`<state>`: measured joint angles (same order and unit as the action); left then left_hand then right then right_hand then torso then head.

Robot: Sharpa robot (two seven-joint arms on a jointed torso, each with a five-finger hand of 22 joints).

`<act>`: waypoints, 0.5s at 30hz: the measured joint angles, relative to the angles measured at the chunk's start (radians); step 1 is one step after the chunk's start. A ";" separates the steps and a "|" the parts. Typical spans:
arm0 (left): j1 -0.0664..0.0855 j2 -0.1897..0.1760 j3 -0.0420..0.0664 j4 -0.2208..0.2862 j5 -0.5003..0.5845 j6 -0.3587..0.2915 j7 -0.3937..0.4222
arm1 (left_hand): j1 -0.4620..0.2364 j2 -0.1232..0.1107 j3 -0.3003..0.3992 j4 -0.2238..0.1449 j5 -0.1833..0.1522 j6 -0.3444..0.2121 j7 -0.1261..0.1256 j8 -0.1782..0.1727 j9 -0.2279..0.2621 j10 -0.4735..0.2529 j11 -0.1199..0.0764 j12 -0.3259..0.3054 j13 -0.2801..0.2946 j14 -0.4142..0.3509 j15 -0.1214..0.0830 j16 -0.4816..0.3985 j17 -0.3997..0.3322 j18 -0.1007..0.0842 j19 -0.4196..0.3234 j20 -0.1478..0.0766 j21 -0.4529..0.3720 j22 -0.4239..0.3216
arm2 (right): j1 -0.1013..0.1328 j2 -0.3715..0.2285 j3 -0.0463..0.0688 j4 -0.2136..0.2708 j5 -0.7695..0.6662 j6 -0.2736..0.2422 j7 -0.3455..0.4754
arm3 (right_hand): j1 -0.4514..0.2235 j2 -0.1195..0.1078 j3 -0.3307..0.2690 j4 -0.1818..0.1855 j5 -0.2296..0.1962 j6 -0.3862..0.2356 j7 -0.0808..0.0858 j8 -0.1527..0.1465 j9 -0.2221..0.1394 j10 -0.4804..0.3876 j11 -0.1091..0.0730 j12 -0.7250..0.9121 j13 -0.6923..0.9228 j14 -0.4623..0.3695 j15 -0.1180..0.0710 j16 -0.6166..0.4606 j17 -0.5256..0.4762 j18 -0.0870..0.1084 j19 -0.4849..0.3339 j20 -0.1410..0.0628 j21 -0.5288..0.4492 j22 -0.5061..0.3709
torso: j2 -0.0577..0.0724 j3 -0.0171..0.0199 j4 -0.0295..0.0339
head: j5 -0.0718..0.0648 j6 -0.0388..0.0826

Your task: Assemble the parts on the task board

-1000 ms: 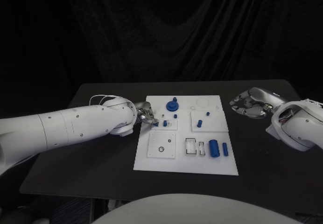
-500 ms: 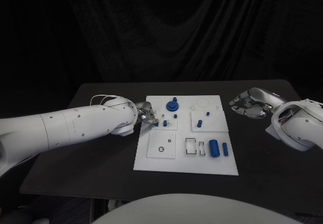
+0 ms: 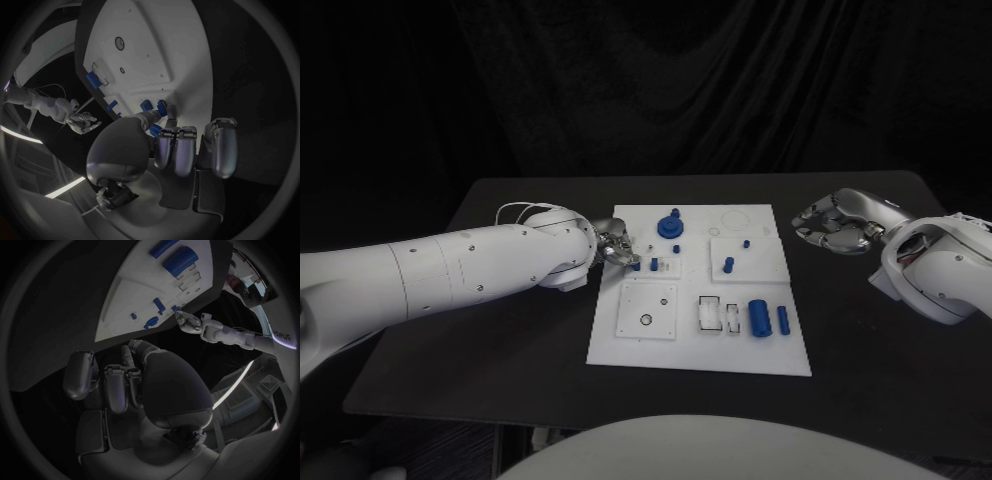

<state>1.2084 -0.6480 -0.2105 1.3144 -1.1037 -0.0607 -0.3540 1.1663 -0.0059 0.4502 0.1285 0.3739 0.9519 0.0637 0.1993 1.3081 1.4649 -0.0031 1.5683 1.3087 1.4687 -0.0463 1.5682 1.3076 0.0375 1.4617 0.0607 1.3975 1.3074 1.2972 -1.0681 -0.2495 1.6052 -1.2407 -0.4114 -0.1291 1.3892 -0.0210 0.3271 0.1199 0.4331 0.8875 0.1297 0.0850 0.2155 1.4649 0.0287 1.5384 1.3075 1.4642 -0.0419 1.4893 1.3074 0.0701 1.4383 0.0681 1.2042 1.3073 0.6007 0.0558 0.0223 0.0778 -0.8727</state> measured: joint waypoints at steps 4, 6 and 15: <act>0.000 0.000 0.001 -0.001 -0.001 0.007 -0.001 | 0.000 0.000 0.002 -0.002 -0.026 -0.005 -0.003 0.000 0.000 0.000 0.000 0.000 0.000 0.000 0.000 0.000 0.000 0.000 -0.007 0.000 -0.005 0.000 | 0.000 0.000 0.000 0.000 0.006 0.001 0.000 | 0.000 0.000 0.000 0.000 0.000 0.000 0.000 0.000 0.000 0.000 0.000 0.000 0.000 0.000 0.000 0.000 0.000 0.000 0.000 0.000 0.000 0.000 | 0.000 0.0002 0.0003 | 0.001 0.000; 0.000 0.000 0.002 -0.001 -0.001 0.010 -0.001 | -0.004 0.004 0.003 -0.003 -0.055 -0.012 -0.003 -0.002 0.000 0.000 0.000 0.000 0.000 0.000 0.000 0.000 0.000 0.000 -0.007 0.000 -0.008 0.000 | 0.000 0.000 0.000 0.000 0.008 0.001 0.000 | 0.000 0.000 0.000 0.000 0.000 0.000 0.000 0.000 0.000 0.000 0.000 0.000 0.000 0.000 0.000 0.000 0.000 0.000 0.000 0.000 0.000 0.000 | 0.000 0.0002 0.0004 | 0.002 0.000; 0.000 0.000 0.002 -0.002 -0.003 0.017 0.003 | -0.081 0.010 -0.072 0.077 -0.162 -0.033 0.008 -0.036 0.001 0.003 0.004 0.000 0.000 -0.002 0.002 0.000 0.000 0.000 -0.014 0.008 -0.014 0.000 | 0.000 0.000 0.000 0.000 0.013 0.003 0.000 | 0.000 0.000 0.000 0.000 0.000 0.000 0.000 0.000 0.000 0.000 0.000 0.000 0.000 0.000 0.000 0.000 0.000 0.000 0.000 0.000 0.000 0.000 | 0.000 0.0002 0.0004 | 0.005 0.000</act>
<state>1.2081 -0.6480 -0.2084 1.3120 -1.1066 -0.0432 -0.3508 1.0857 0.0036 0.3783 0.2057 0.2117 0.9187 0.0717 0.1629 1.3090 1.4680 0.0012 1.5682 1.3087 1.4667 -0.0443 1.5682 1.3076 0.0374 1.4472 0.0684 1.3837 1.3074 1.2971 -1.0682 -0.2495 1.6054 -1.2273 -0.4080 -0.1293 1.3892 -0.0210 0.3271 0.1199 0.4331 0.8875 0.1297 0.0850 0.2155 1.4649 0.0287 1.5384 1.3075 1.4642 -0.0418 1.4894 1.3074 0.0701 1.4384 0.0681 1.2042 1.3073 0.6008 0.0560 0.0227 0.0825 -0.8727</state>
